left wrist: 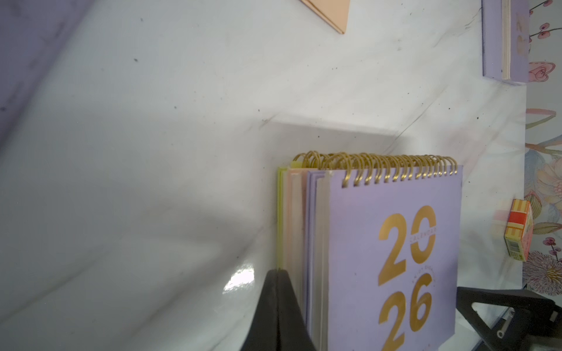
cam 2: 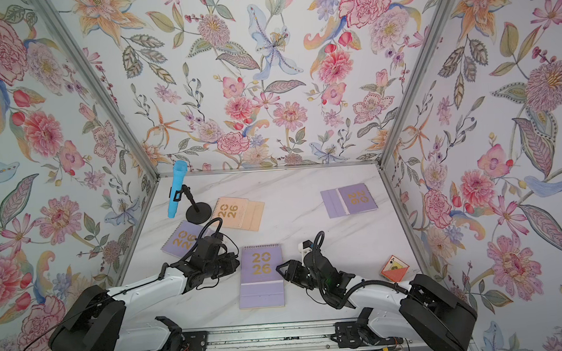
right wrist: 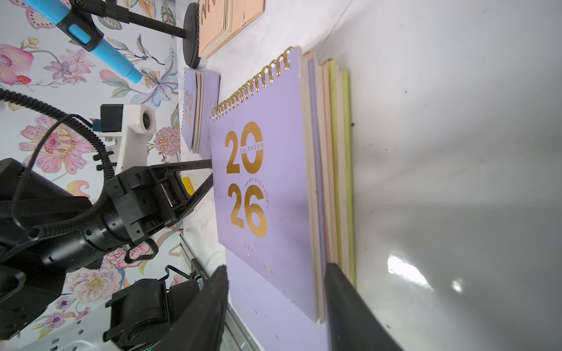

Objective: Stack the calendars
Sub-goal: Place the calendar at the calendar, then move the calendar to the center of the board.

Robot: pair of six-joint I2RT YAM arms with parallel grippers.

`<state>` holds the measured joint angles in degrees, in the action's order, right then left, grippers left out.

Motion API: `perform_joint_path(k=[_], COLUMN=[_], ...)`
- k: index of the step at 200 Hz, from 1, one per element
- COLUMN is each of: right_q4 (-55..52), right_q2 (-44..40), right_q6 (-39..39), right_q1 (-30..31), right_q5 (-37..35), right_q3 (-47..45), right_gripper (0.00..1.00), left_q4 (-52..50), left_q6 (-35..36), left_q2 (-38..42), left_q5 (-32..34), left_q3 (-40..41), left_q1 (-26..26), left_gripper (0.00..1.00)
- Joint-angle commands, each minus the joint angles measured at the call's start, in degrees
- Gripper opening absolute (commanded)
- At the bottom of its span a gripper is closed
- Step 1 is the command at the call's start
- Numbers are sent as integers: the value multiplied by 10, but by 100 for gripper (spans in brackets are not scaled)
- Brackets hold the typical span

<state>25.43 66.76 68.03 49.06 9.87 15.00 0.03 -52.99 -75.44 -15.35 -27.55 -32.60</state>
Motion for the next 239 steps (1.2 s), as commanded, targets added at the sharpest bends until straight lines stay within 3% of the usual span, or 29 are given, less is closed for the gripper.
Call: perform_joint_path(k=[1,31,63,92,132,167,239], right_q4=[-72,-209,-294,-333,-346,-362,-402], right_q2=[-31,-96,-121,-68,53,160,375], right_q6=[-16,-64,-137,-205,-262,-302,-334], right_q1=[-20,-115,-309,-457,-577,-635,-658], right_q5=[-16,-6,96,176,201,177,135], right_q3=[19,54,94,154,259,361,589], right_gripper=[56,57,57,59,60,61,67], left_q4=[-28,-84,-130,-138,-118,-102,-87], left_q6=[17,50,90,103,103,101,99], left_q2=[-9,-8,-26,-62,-115,-177,-290], left_q5=[27,65,81,70,39,19,-14], left_q3=[-28,-76,-155,-219,-285,-339,-435], left_q1=[-4,3,12,12,11,7,0], left_gripper=[0,0,0,0,0,0,0])
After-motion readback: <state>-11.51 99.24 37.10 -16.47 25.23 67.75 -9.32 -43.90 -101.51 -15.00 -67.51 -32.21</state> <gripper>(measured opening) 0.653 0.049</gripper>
